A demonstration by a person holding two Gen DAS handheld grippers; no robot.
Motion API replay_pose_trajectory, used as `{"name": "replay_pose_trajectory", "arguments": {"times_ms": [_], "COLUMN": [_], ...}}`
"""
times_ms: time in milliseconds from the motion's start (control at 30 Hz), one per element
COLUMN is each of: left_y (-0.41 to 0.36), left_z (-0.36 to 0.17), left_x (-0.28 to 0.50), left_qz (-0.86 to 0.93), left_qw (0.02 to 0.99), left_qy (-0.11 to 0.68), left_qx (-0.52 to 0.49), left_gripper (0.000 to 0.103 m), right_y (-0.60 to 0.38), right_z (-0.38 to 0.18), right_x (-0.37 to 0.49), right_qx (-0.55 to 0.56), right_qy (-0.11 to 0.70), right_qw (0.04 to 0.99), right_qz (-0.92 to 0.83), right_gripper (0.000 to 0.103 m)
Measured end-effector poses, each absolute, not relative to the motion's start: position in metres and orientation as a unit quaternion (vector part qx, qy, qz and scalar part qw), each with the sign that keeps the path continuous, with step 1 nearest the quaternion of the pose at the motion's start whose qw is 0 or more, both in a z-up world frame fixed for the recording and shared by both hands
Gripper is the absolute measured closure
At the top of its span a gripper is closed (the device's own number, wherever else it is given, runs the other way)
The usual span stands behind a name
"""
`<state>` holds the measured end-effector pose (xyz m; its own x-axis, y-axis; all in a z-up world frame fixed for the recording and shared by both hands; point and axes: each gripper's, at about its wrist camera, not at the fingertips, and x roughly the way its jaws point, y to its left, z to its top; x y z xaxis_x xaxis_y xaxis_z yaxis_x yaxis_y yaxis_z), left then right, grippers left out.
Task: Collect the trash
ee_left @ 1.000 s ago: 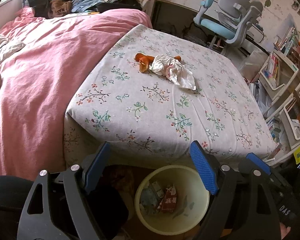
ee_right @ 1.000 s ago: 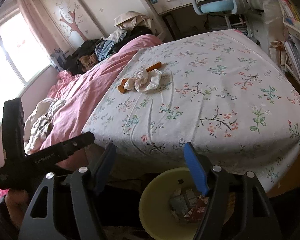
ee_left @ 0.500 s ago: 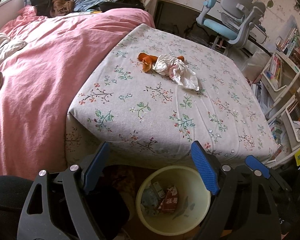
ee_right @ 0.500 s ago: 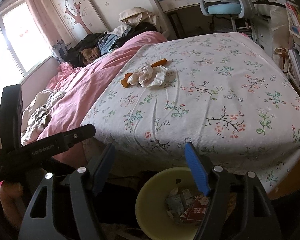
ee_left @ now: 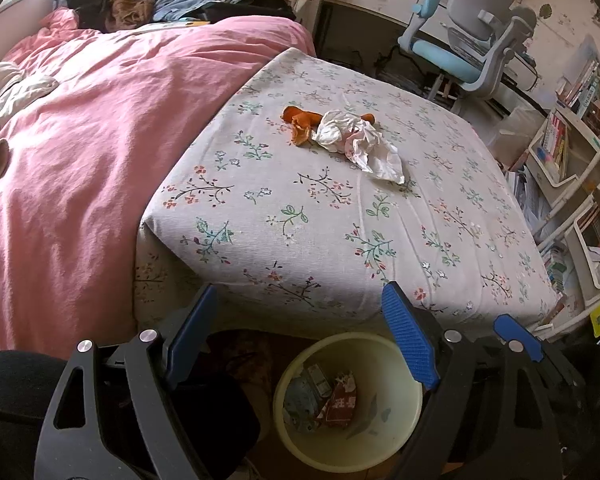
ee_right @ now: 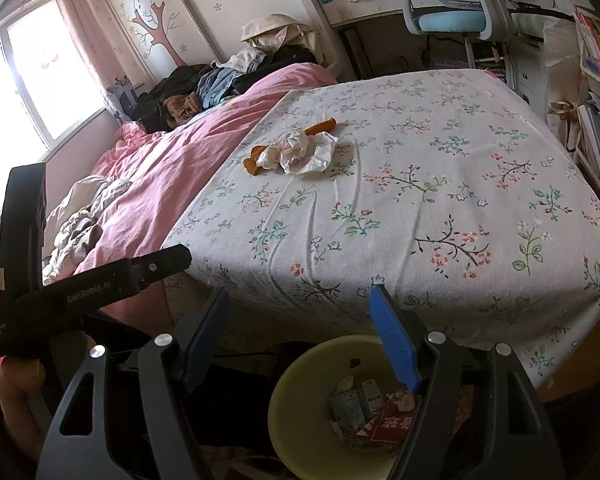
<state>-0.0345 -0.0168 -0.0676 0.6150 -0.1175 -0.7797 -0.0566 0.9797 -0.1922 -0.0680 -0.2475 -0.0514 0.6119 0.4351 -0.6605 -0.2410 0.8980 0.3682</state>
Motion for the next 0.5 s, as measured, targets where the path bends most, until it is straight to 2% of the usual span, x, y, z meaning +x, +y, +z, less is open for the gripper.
{"name": "replay_pose_trajectory", "arguments": {"times_ms": [500], "left_y": [-0.0159], "left_z": [-0.0690], "left_x": [-0.0328], "left_qz": [-0.012], "left_qw": [0.892], "left_qy": [0.441], "left_qx": [-0.098], "left_gripper": [0.022], "right_y": [-0.2468], "right_z": [-0.0516], "right_x": [-0.0690], "right_qx": [0.121], "right_qy": [0.396], "right_qw": [0.890], "right_qz": [0.190], "right_gripper": [0.033]}}
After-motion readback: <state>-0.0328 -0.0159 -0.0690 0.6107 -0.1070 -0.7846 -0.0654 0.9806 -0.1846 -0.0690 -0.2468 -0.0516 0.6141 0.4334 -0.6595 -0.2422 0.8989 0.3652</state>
